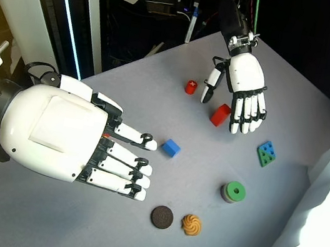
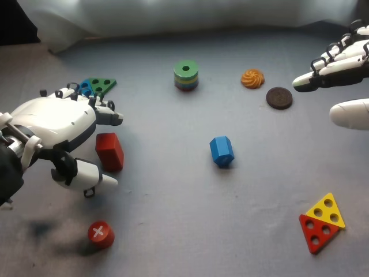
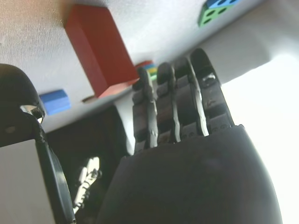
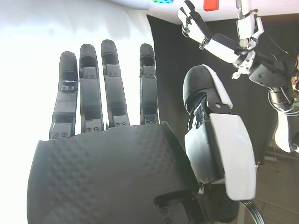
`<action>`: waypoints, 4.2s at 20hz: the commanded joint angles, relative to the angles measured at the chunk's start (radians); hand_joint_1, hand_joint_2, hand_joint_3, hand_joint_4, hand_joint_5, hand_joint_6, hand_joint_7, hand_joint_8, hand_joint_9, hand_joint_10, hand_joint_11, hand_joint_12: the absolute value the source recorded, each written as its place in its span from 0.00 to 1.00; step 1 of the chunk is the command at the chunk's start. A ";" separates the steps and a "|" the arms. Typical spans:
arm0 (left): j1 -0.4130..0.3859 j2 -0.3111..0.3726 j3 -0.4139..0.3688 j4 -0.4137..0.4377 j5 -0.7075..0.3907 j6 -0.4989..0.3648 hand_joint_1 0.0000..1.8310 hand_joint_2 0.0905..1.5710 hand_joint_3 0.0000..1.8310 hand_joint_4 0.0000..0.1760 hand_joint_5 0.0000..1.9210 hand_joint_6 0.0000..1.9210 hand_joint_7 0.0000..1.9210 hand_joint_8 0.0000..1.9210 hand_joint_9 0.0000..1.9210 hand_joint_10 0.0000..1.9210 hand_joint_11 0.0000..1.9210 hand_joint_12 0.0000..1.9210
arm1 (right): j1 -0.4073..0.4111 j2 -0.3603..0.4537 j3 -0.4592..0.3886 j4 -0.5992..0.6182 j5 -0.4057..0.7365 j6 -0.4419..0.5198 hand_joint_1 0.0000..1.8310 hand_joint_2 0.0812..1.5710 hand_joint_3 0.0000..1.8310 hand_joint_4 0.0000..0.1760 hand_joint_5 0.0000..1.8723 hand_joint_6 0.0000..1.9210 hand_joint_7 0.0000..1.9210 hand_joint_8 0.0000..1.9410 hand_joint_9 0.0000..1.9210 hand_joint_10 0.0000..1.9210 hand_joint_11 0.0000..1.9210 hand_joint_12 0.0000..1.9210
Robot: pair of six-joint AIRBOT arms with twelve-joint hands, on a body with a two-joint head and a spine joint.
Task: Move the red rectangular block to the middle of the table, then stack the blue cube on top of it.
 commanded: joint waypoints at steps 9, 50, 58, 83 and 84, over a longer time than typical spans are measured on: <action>0.001 -0.029 0.011 -0.024 -0.088 0.035 0.47 0.60 0.00 0.03 0.24 0.00 0.15 0.00 0.10 0.00 0.00 0.33 | 0.014 0.013 -0.001 0.020 0.106 0.000 0.01 0.84 0.00 0.00 0.22 0.00 0.21 0.00 0.17 0.00 0.00 0.36; -0.032 -0.033 0.002 -0.140 -0.089 0.125 0.41 0.66 0.00 0.00 0.34 0.02 0.21 0.00 0.16 0.00 0.00 0.38 | 0.014 0.012 -0.006 -0.011 0.106 -0.005 0.03 0.84 0.00 0.00 0.25 0.00 0.24 0.00 0.19 0.00 0.00 0.40; -0.032 -0.034 0.005 -0.141 -0.089 0.128 0.48 0.67 0.00 0.27 0.49 0.03 0.22 0.00 0.15 0.00 0.00 0.38 | 0.014 0.012 -0.007 -0.017 0.106 -0.006 0.03 0.84 0.00 0.00 0.25 0.00 0.24 0.00 0.20 0.00 0.00 0.41; -0.236 -0.042 -0.072 -0.392 -0.141 0.341 0.57 0.67 0.00 1.00 0.54 0.46 0.22 0.00 0.16 0.00 0.00 0.34 | 0.014 0.013 -0.016 -0.039 0.096 -0.006 0.03 0.84 0.00 0.00 0.25 0.00 0.25 0.00 0.20 0.00 0.00 0.41; -0.249 -0.051 -0.083 -0.406 -0.155 0.346 0.57 0.67 0.00 1.00 0.54 0.46 0.22 0.00 0.16 0.00 0.00 0.34 | 0.014 0.013 -0.016 -0.039 0.096 -0.006 0.03 0.84 0.00 0.00 0.25 0.00 0.25 0.00 0.20 0.00 0.00 0.41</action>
